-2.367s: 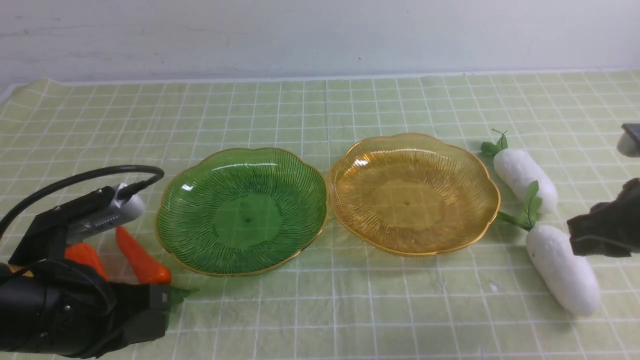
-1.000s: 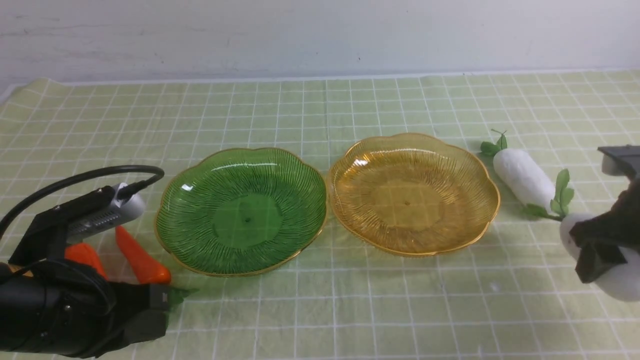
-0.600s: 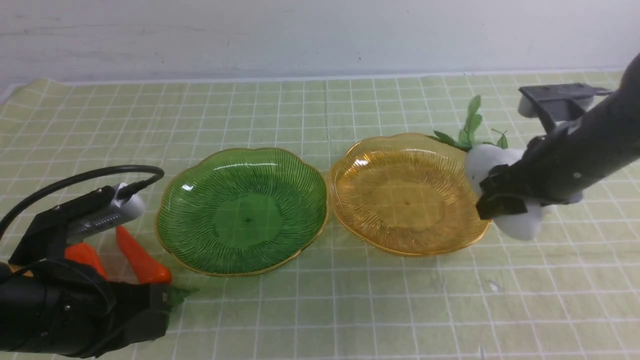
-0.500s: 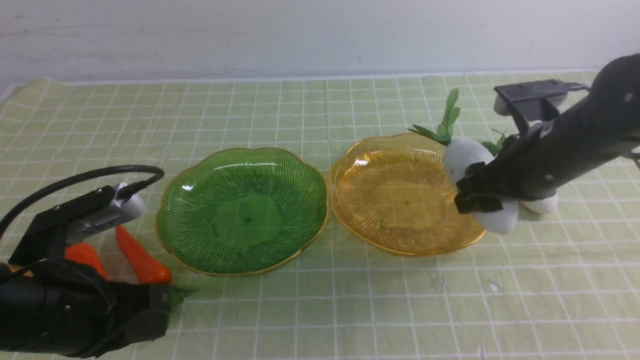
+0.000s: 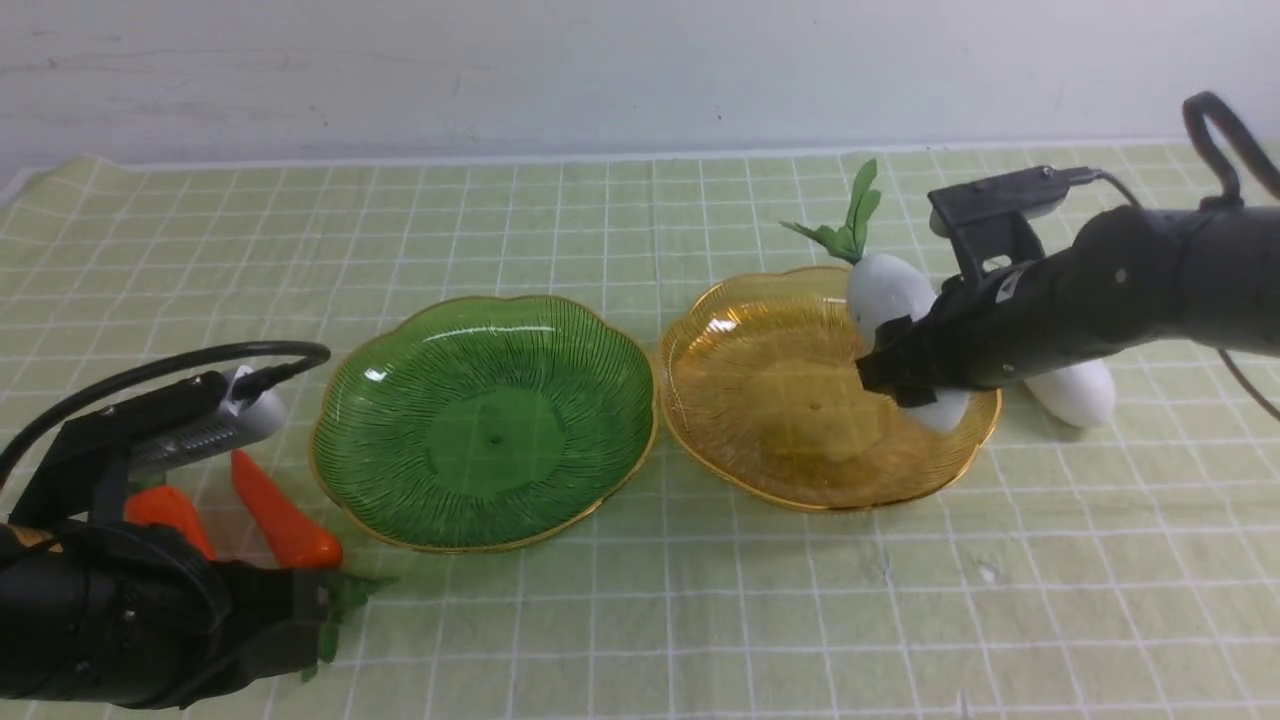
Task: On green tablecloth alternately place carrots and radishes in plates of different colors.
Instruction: 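Place the white radish on the plate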
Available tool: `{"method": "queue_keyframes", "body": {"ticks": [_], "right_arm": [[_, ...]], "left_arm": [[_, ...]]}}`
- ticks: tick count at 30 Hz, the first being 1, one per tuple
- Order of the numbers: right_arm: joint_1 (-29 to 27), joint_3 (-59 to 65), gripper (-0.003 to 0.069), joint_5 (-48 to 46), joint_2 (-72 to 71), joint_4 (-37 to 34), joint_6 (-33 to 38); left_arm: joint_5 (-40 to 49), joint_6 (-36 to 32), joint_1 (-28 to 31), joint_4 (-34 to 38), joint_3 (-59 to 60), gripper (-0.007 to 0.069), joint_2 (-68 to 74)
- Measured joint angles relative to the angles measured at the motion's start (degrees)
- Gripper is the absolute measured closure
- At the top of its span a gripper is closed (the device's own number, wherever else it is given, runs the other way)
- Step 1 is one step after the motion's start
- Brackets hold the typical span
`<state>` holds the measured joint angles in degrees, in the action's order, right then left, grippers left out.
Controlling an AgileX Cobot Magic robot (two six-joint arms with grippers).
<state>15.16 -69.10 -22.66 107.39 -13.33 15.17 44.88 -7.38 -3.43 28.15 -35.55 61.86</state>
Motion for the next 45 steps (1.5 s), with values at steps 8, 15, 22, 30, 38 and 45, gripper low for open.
{"method": "queue_keyframes", "body": {"ticks": [8,15,22,30,38,45], "right_arm": [[0.00,0.00,0.0100,-1.53,1.33,-0.05,-0.99],[0.00,0.00,0.0073,-3.94,-0.16,0.12,-1.07],[-0.49,0.00,0.0071,-4.02,-7.08,1.51,-1.07],[-7.76,0.00,0.0071,-5.11,-13.50,2.81,-2.10],[-15.43,0.00,0.0071,-8.52,-11.50,2.76,-3.88],[-16.65,0.00,0.0071,-6.70,-3.87,2.75,-3.91]], "left_arm": [[0.00,0.00,0.00,-0.05,0.00,0.0611,0.00],[0.00,0.00,0.00,-0.05,0.00,0.0611,0.00],[0.00,0.00,0.00,-0.05,0.00,0.0611,0.00],[0.00,0.00,0.00,-0.05,0.00,0.0611,0.00],[0.00,0.00,0.00,-0.05,0.00,0.0611,0.00],[0.00,0.00,0.00,-0.05,0.00,0.0611,0.00]]}}
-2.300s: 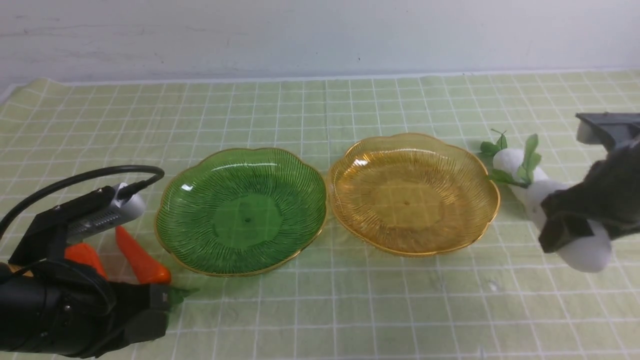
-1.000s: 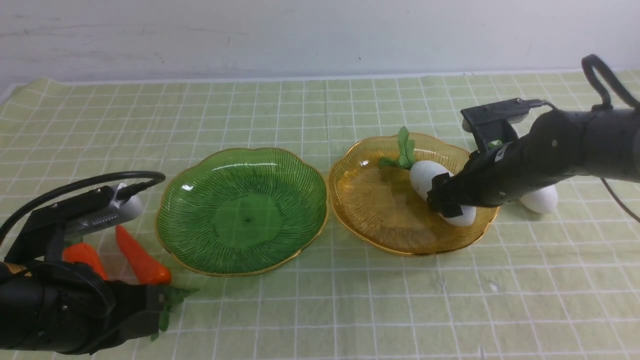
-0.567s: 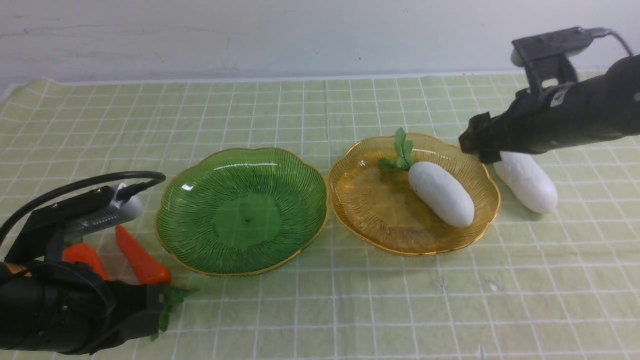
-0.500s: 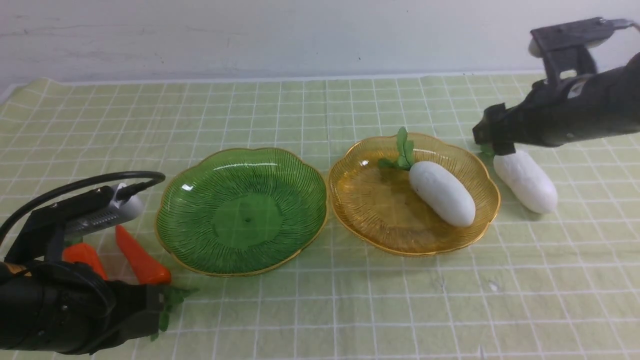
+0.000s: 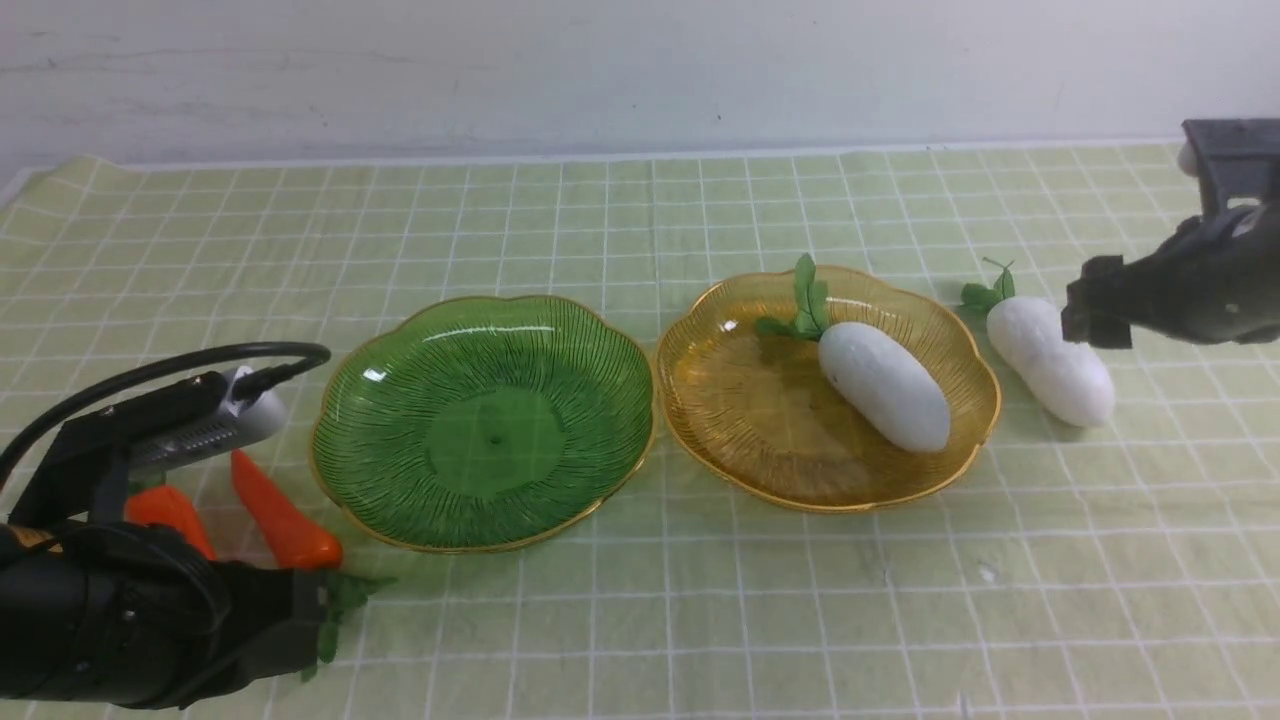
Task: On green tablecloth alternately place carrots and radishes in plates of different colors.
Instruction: 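Place the white radish on the plate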
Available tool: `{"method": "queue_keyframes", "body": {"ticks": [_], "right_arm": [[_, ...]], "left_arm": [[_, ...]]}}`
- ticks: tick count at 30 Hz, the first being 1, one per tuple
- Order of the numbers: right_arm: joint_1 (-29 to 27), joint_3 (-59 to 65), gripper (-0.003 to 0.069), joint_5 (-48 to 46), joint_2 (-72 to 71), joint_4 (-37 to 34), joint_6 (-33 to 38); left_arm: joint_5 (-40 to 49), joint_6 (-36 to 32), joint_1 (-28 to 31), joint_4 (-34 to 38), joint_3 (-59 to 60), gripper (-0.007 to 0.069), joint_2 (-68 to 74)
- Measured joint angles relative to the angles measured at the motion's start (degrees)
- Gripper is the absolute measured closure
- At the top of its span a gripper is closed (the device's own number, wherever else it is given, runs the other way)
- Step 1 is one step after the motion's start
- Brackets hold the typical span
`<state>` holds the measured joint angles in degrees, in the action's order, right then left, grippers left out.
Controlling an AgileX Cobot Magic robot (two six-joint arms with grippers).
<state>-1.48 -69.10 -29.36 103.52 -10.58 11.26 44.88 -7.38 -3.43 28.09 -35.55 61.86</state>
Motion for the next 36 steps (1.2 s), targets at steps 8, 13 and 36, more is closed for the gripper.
{"method": "queue_keyframes", "body": {"ticks": [8,13,36], "right_arm": [[0.00,0.00,0.0071,6.35,6.69,-0.16,0.00],[0.00,0.00,0.0071,8.04,9.33,-0.16,0.00],[0.00,-0.12,0.0181,8.01,10.44,0.07,0.31]], "left_arm": [[0.00,0.00,0.00,0.00,0.00,0.0611,0.00],[0.00,0.00,0.00,0.00,0.00,0.0611,0.00],[0.10,0.00,0.00,0.00,0.00,0.0611,0.00]]}}
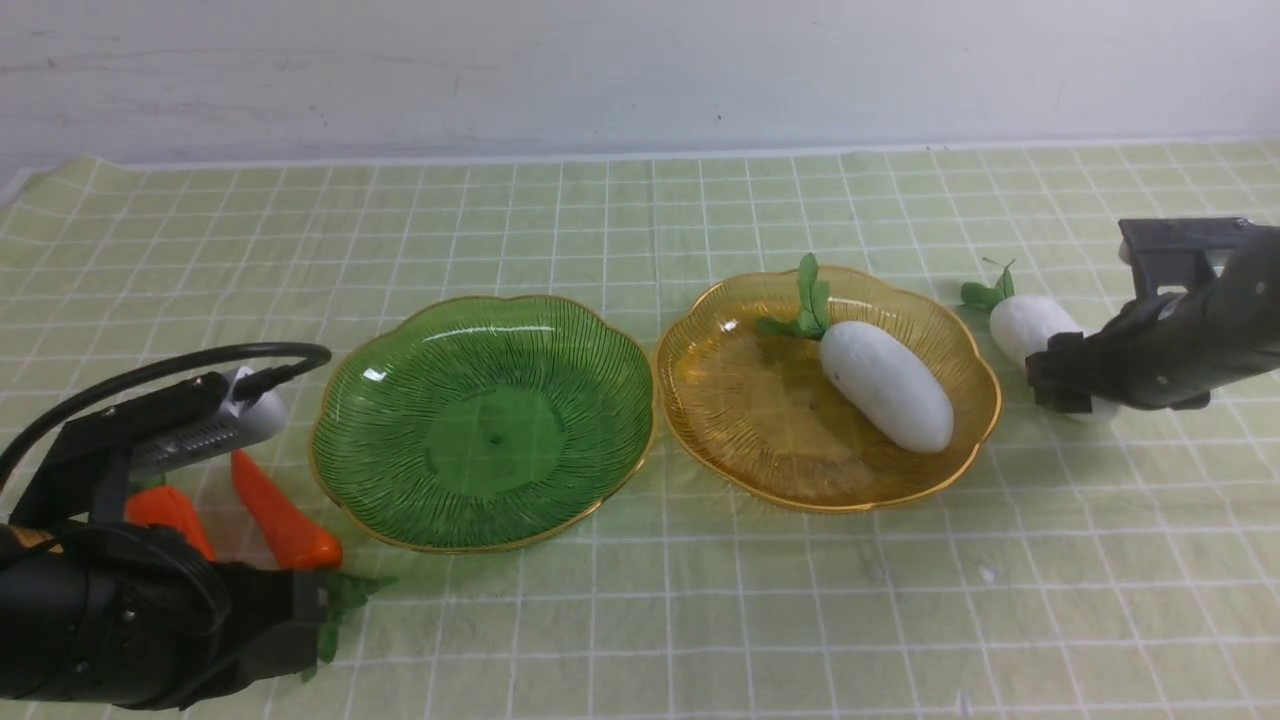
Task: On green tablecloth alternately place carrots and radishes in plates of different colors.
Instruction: 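Place the white radish on the plate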
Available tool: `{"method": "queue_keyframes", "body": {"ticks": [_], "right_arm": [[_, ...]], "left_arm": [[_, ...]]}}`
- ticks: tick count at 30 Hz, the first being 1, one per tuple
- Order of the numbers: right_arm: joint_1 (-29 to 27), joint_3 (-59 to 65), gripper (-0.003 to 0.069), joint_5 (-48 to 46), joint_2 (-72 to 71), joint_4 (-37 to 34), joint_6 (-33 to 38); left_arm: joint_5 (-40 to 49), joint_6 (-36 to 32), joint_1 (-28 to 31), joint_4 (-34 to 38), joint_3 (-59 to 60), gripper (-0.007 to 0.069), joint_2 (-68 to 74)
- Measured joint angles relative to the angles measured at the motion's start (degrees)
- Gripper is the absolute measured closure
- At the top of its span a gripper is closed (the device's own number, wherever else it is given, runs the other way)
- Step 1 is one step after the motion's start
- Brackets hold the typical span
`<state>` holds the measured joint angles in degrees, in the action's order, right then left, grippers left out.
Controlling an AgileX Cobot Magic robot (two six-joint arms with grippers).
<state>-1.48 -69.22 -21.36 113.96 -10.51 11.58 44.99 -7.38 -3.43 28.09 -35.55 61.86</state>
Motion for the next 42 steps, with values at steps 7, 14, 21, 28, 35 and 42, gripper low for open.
{"method": "queue_keyframes", "body": {"ticks": [7,14,21,28,35,42], "right_arm": [[0.00,0.06,0.0181,-7.18,-5.14,-1.16,-0.64],[1.84,0.01,0.0181,-13.67,-17.08,-9.63,0.14],[12.48,0.01,0.0181,-18.56,-15.37,-14.62,8.33],[17.51,0.01,0.0176,-16.37,-10.27,-14.97,9.69],[17.62,-0.06,0.0033,-16.90,-9.84,-14.84,9.01],[17.62,-7.71,0.0076,-31.58,-14.05,-10.93,8.04]], "left_arm": [[1.18,0.00,0.00,0.00,0.00,0.0611,0.00],[1.29,0.00,0.00,0.00,0.00,0.0611,0.00],[1.29,0.00,0.00,-0.16,0.00,0.0608,0.00],[1.29,0.00,0.00,-0.16,0.00,0.0554,0.00],[1.10,0.00,0.00,-0.16,0.00,0.0428,0.00],[-1.72,0.56,0.00,-2.36,-2.20,0.0271,0.00]]}}
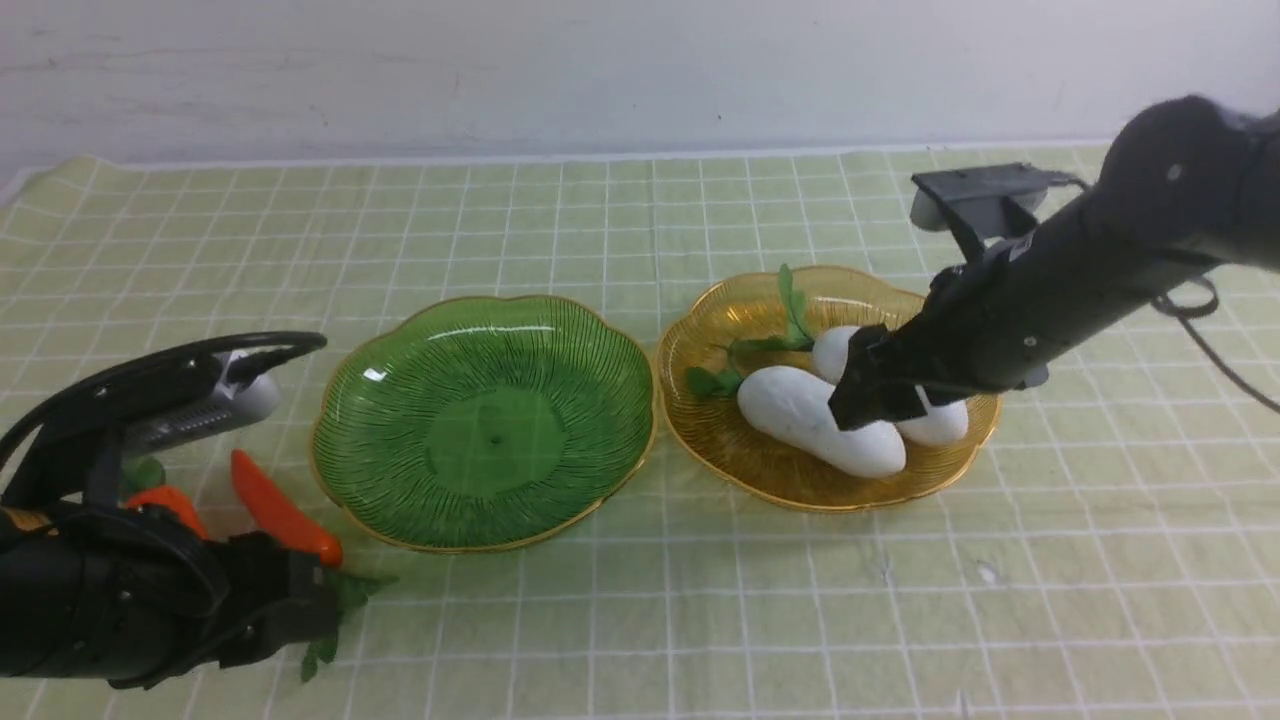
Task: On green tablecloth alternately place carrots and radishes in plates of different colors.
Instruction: 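Place the white radish on the plate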
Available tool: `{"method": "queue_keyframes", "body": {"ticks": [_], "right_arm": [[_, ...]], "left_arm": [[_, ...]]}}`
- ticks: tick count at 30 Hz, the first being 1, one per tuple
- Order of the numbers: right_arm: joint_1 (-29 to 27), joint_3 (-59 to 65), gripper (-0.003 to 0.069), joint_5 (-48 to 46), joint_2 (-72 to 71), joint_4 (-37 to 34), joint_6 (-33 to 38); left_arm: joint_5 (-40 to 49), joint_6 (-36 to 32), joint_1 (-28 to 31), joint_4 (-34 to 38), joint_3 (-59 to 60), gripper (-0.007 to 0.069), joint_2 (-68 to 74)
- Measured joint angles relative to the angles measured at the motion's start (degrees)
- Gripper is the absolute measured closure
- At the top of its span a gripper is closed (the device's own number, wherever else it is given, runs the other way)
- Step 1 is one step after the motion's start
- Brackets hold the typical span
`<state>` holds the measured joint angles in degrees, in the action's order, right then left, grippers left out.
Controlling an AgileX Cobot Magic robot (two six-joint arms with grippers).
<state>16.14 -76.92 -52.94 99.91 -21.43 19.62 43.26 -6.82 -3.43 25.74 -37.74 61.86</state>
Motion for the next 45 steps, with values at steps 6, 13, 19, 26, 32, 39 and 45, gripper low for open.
{"method": "queue_keyframes", "body": {"ticks": [6,13,19,26,32,39,45], "right_arm": [[0.00,-7.65,0.0271,-16.90,-4.75,6.00,-2.01],[0.00,-7.49,0.0489,-18.09,-11.19,8.89,-8.34],[0.00,-0.87,0.0616,-18.23,-22.30,7.63,-10.92],[0.10,12.17,0.0654,-18.90,-34.05,8.53,-10.28],[0.10,19.96,0.0655,-19.02,-37.95,11.73,-9.38],[0.10,20.63,0.0655,-17.26,-37.95,11.86,-9.20],[0.10,20.63,0.0655,-16.87,-37.95,11.97,-9.13]], "left_arm": [[-0.14,7.92,0.00,-11.05,-6.97,0.0218,0.00],[-0.93,23.41,0.00,-26.24,-7.44,0.0211,4.20],[-1.44,35.02,0.52,-35.98,-8.18,0.0211,12.41],[-5.27,41.48,4.50,-38.52,-12.01,0.0211,23.30],[-10.80,41.72,4.84,-38.57,-13.24,0.0211,31.33],[-13.78,41.72,4.84,-38.84,-13.28,0.0211,35.97],[-10.92,41.16,4.84,-40.28,-13.39,0.0357,37.55]]}}
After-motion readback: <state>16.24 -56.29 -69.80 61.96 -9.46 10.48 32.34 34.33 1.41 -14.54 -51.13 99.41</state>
